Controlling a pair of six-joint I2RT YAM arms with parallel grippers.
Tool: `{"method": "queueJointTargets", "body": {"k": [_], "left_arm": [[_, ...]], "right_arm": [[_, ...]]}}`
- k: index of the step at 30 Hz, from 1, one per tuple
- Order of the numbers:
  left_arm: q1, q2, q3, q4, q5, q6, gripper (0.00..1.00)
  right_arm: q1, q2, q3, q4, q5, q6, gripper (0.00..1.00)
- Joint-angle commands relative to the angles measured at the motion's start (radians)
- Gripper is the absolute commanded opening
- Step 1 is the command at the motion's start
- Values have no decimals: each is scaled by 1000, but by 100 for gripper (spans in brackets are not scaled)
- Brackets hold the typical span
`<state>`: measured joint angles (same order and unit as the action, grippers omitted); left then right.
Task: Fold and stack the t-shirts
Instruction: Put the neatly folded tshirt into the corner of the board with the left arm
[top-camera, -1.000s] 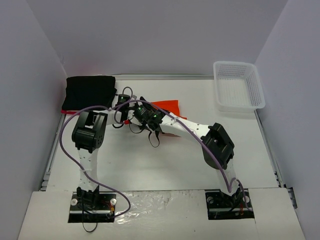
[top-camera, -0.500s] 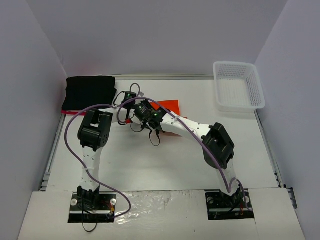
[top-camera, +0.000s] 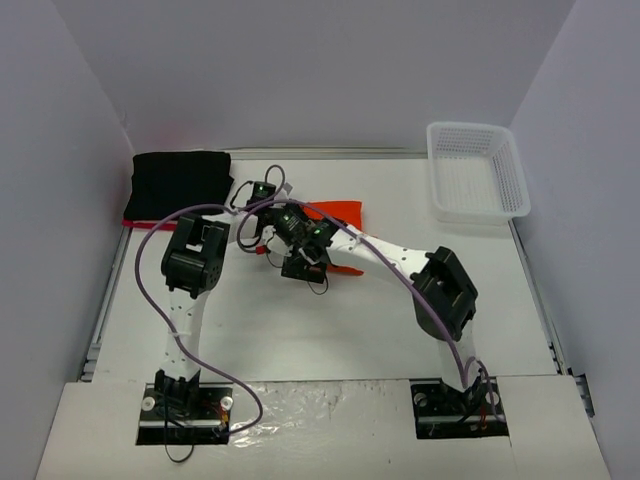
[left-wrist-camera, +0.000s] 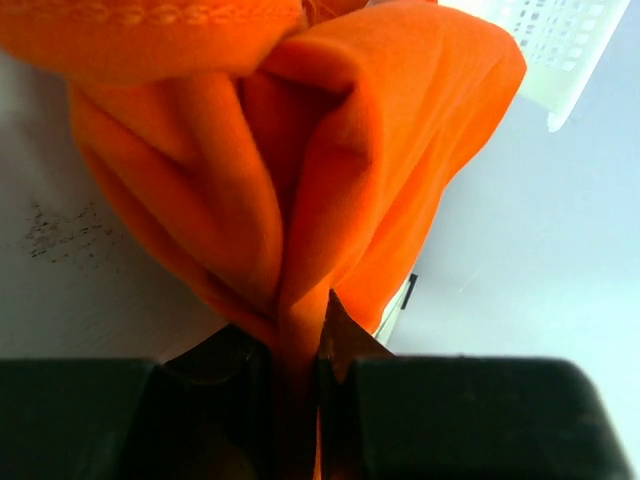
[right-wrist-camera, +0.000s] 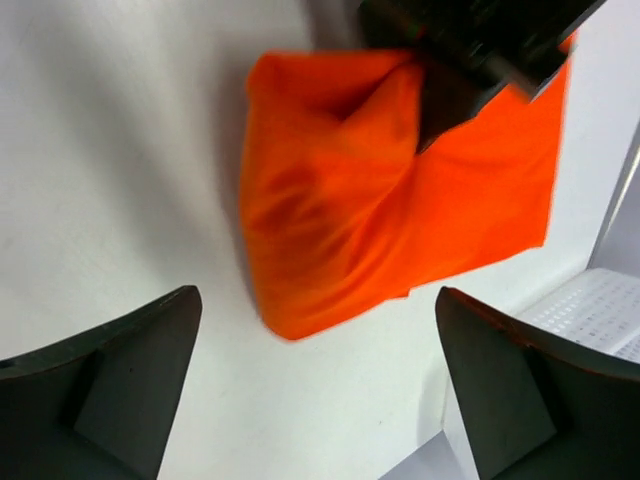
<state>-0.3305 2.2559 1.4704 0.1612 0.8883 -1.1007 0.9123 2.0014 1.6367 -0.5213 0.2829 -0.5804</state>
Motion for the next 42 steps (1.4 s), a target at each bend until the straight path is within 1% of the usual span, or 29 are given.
{"method": "queueJointTargets", "body": {"k": [1, 2, 3, 4, 5, 6, 7, 8, 9, 10, 11, 12, 14, 15, 18, 20, 21, 22, 23, 24, 25, 28, 32, 42], "left_arm": [[24, -30, 64, -96, 31, 85, 2], [31, -42, 67, -115, 28, 125, 2], [41, -48, 77, -133, 24, 148, 2], [59, -62, 82, -190, 18, 191, 2], [65, -65, 96, -257, 6, 232, 2], [70, -67, 163, -435, -40, 295, 2], [76, -64, 197, -503, -69, 417, 2], [77, -64, 226, -561, -90, 474, 2], [79, -67, 276, -615, -150, 525, 2], [80, -76, 294, -690, -179, 601, 3], [84, -79, 316, -728, -204, 639, 2], [84, -93, 353, -774, -272, 692, 2], [84, -114, 381, -796, -330, 742, 2], [84, -134, 411, -816, -382, 765, 2], [73, -163, 471, -879, -495, 910, 2], [65, -159, 554, -923, -613, 969, 2], [61, -130, 602, -1004, -656, 1037, 2], [56, -110, 710, -1047, -755, 1071, 2], [47, -96, 752, -1084, -802, 1096, 2], [45, -78, 783, -1118, -848, 1161, 2], [42, -78, 801, -1120, -929, 1186, 2], [38, -84, 814, -1111, -999, 1246, 2], [38, -76, 875, -1109, -1101, 1312, 2], [41, 4, 1085, -1166, -1166, 1389, 2]], "right_arm": [[-56, -211, -104, -74, -100, -31, 100], [-79, -251, -130, -81, -153, -35, 100], [-108, -333, -180, -85, -180, -33, 100], [-180, -375, -204, -104, -215, -42, 100], [-217, -451, -225, -117, -261, -55, 100], [-249, -485, -277, -118, -261, -62, 100], [-306, -536, -302, -120, -260, -61, 100], [-331, -558, -325, -120, -252, -61, 100], [-346, -573, -360, -118, -251, -53, 100], [-360, -584, -376, -120, -260, -36, 100], [-384, -601, -389, -118, -272, -29, 100], [-389, -604, -414, -117, -319, -23, 100], [-404, -602, -437, -106, -364, -12, 100], [-409, -598, -446, -102, -387, -9, 100], [-421, -566, -474, -85, -416, -1, 100], [-423, -530, -488, -80, -444, 2, 100], [-423, -518, -492, -77, -474, 5, 100], [-423, -492, -500, -77, -491, 7, 100], [-423, -477, -503, -75, -505, 11, 100], [-423, -464, -508, -74, -519, 13, 100], [-423, -440, -511, -71, -545, 11, 100], [-424, -397, -526, -63, -580, 13, 100], [-426, -366, -549, -45, -590, 14, 100], [-441, -339, -592, -19, -582, 21, 100]]}}
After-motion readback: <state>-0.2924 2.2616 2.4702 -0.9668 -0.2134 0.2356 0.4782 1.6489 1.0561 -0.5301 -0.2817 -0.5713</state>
